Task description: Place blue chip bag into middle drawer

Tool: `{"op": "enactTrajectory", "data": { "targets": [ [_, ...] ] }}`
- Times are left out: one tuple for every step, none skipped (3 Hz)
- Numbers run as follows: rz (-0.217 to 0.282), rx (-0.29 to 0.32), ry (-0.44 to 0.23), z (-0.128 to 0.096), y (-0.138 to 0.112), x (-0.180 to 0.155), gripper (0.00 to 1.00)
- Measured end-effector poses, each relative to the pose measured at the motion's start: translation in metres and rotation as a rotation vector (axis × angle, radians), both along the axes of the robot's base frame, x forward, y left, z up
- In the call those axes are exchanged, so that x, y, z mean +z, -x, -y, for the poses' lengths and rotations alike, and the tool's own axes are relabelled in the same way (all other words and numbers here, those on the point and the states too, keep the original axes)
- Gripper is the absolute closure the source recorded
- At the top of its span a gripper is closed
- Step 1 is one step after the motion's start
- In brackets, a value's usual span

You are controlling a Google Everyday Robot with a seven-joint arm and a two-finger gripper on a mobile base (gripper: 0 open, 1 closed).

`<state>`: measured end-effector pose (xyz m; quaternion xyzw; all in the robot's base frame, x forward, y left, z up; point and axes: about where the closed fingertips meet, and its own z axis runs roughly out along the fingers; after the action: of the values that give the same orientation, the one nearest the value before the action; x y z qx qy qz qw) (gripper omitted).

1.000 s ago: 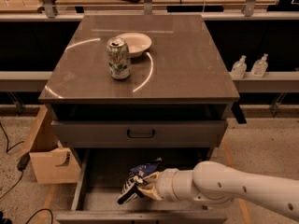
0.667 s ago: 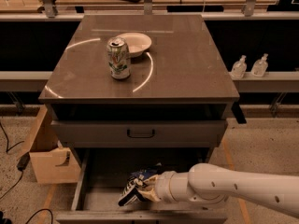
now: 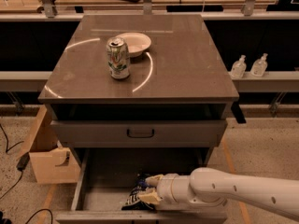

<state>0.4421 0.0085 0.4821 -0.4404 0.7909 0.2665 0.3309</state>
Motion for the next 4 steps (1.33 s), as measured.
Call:
{"op": "enactTrajectory", "data": {
  "targets": [
    [0.027,-0.007,-0.030,0.010,-0.005,0.011,0.19],
    [0.073,-0.024,-0.056,0.028,-0.007,0.038,0.42],
    [0.086,-0.056,-0.039,0.068,0.004,0.060,0.64],
    [0.100,-0.082,0.015,0.112,0.015,0.085,0.87]
  ]
}}
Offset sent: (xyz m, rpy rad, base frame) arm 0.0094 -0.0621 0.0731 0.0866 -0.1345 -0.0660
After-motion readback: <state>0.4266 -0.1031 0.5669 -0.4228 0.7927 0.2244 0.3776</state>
